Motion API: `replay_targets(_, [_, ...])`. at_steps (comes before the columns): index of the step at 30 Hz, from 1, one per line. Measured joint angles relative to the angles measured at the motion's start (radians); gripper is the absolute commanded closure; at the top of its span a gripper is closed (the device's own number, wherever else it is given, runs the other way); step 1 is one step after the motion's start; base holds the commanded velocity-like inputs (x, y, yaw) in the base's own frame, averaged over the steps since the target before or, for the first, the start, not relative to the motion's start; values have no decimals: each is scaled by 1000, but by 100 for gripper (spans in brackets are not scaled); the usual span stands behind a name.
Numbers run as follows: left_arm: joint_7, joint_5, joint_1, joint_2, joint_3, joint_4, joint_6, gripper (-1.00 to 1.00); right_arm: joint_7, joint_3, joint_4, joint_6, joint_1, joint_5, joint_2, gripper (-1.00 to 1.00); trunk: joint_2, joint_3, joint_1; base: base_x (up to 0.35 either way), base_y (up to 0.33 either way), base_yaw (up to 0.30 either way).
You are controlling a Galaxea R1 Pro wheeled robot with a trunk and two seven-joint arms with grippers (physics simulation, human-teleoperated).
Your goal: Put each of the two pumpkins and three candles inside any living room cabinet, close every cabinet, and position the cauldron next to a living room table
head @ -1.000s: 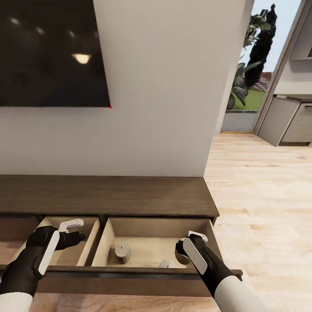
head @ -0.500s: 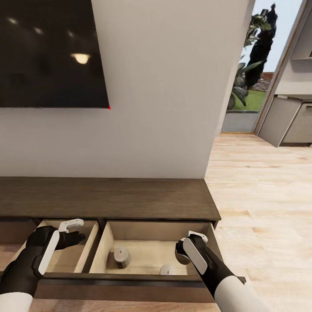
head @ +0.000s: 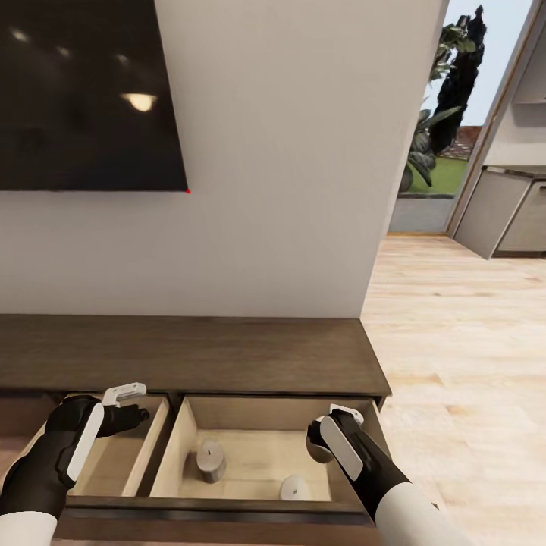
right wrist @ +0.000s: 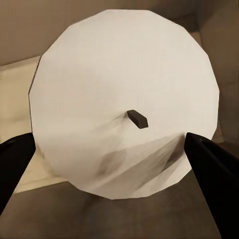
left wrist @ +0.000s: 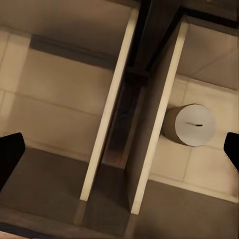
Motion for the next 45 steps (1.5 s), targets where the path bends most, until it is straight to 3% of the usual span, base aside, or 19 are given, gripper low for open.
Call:
replay_targets(9, [0, 0, 0, 0, 1, -1, 0, -100, 0, 0, 0, 0, 0, 0, 0, 100, 0, 0, 0, 13, 0, 0])
replay_targets(24, [0, 0, 0, 0, 1, -2, 0, -100, 0, -2, 0, 0, 0, -1, -10, 100, -105, -47, 57, 0, 0, 0])
replay_targets(30, [-2, 0, 0, 0, 1, -2, 1, -100, 0, 2, 9, -72, 1, -2, -7, 100, -147, -66, 80, 0, 0, 0])
replay_targets(45, [-41, 0, 0, 0, 1, -1, 1, -100, -1, -1, 48, -79, -14, -1, -2, 100, -238, -106, 130, 0, 0, 0])
